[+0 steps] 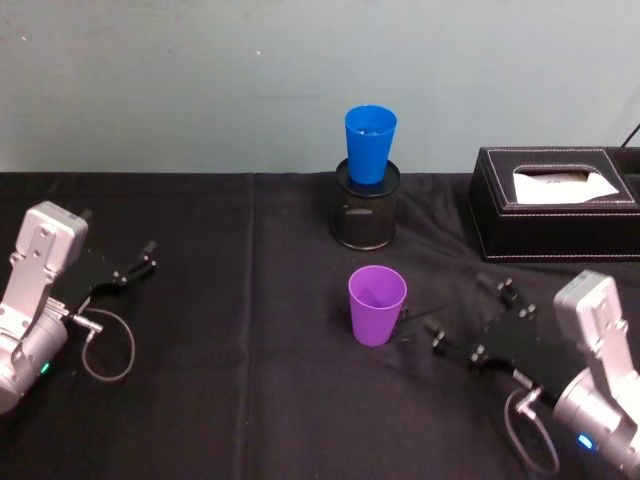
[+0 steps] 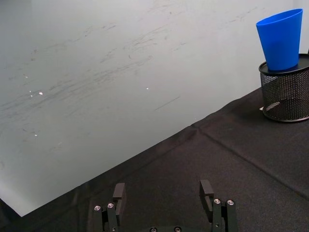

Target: Pick up one cup with a gripper and tap it against the other cup.

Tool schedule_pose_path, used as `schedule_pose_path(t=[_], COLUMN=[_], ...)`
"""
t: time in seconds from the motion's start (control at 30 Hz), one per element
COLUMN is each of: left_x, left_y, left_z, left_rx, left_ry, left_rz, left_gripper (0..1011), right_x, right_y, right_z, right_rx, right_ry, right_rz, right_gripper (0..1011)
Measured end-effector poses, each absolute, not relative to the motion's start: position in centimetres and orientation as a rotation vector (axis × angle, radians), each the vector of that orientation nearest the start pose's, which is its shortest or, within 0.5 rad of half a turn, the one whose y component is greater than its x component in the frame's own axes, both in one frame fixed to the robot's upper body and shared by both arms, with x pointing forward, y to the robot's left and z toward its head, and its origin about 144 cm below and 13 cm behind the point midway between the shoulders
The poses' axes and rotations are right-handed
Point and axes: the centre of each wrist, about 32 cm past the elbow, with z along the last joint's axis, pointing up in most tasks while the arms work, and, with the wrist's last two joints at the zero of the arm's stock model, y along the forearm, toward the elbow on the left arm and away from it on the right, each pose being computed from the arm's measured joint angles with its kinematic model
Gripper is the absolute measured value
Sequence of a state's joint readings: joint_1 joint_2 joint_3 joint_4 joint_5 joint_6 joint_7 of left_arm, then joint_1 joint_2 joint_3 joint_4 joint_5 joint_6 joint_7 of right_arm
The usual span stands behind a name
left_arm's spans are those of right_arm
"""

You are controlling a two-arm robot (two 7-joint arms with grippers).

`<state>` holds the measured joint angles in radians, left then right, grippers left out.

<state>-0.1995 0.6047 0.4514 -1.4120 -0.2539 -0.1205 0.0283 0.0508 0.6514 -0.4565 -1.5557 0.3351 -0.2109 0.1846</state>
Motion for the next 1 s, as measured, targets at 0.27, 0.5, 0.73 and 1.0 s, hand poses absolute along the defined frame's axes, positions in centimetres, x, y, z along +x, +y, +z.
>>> schedule_pose_path(t=[0.27, 0.5, 0.73, 1.0], left_x=[48.9, 48.9, 48.9, 48.9], left_y=[31.0, 31.0, 31.0, 31.0], left_z=[114.0, 114.0, 114.0, 114.0], left_rx=[0.304, 0.304, 0.304, 0.305], left_ry=[-0.285, -0.285, -0.285, -0.285], left_rz=[1.248, 1.248, 1.248, 1.248], left_gripper=[1000, 1000, 1000, 1000], right_x=[43.6, 44.8, 46.8, 48.8], right_y=[-28.1, -27.0, -25.9, -25.0], right_z=[111.9, 111.4, 110.7, 110.4], right_rx=[-0.175, -0.135, -0.130, -0.120], right_ry=[-0.152, -0.119, -0.108, -0.117], right_rz=[-0.857, -0.837, -0.836, -0.841], right_gripper=[1002, 1002, 1002, 1002])
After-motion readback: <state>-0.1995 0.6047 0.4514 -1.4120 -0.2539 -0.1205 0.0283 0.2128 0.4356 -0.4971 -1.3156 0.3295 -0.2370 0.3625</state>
